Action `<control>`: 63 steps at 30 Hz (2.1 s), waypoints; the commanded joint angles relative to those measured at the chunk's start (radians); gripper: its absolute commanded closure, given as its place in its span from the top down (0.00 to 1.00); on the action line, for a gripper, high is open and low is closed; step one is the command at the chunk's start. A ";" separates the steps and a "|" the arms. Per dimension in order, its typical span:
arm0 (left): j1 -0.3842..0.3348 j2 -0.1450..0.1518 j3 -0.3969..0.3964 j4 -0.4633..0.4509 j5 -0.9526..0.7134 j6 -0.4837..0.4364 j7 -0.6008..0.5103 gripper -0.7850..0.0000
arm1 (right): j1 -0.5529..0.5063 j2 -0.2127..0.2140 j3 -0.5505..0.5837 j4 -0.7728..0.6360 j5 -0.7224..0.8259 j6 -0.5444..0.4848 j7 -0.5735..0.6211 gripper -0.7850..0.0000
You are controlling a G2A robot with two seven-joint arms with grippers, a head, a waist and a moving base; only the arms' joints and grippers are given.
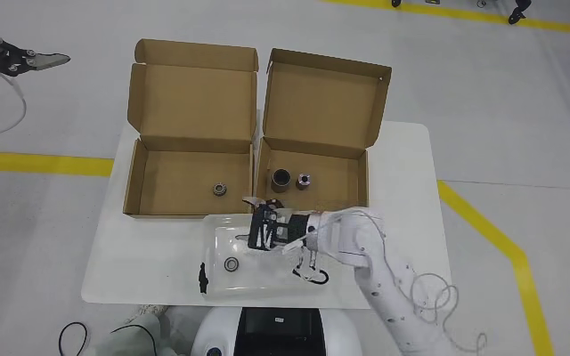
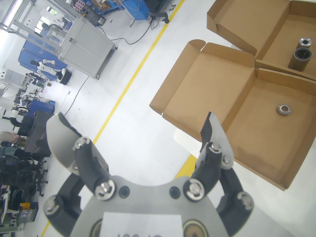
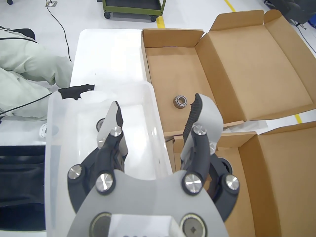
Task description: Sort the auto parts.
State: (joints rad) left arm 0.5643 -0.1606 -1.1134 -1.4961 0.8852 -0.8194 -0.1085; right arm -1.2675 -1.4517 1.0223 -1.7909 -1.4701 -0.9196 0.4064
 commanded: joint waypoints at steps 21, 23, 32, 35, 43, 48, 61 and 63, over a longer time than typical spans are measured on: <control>0.000 0.000 0.000 0.000 0.000 0.000 0.000 1.00 | -0.089 0.055 -0.053 0.055 -0.116 -0.069 -0.107 0.60; 0.000 0.000 0.000 0.000 0.000 0.000 0.000 1.00 | -0.069 0.052 -0.084 0.084 -0.125 -0.069 -0.096 0.59; 0.000 0.000 0.000 0.000 0.000 0.000 0.000 1.00 | 0.021 0.032 -0.209 0.197 -0.127 -0.021 -0.040 0.56; 0.000 0.000 0.000 0.000 0.000 0.000 0.000 1.00 | 0.037 0.026 -0.241 0.214 -0.116 -0.002 -0.025 0.57; 0.000 0.000 0.000 0.000 0.000 0.000 0.000 1.00 | 0.085 0.012 -0.315 0.265 -0.130 0.043 0.003 0.60; 0.000 0.000 0.000 0.000 0.000 0.000 0.000 1.00 | 0.109 0.004 -0.347 0.287 -0.155 0.095 0.017 0.56; 0.000 0.000 0.000 0.000 0.000 0.000 0.000 1.00 | 0.158 -0.016 -0.413 0.347 -0.171 0.151 0.027 0.55; 0.000 0.000 0.000 0.000 0.000 0.000 0.000 1.00 | 0.167 -0.019 -0.425 0.352 -0.185 0.154 0.012 0.54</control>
State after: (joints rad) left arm 0.5643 -0.1606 -1.1134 -1.4961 0.8852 -0.8194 -0.1085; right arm -1.1053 -1.4695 0.6035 -1.4420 -1.6474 -0.7674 0.4264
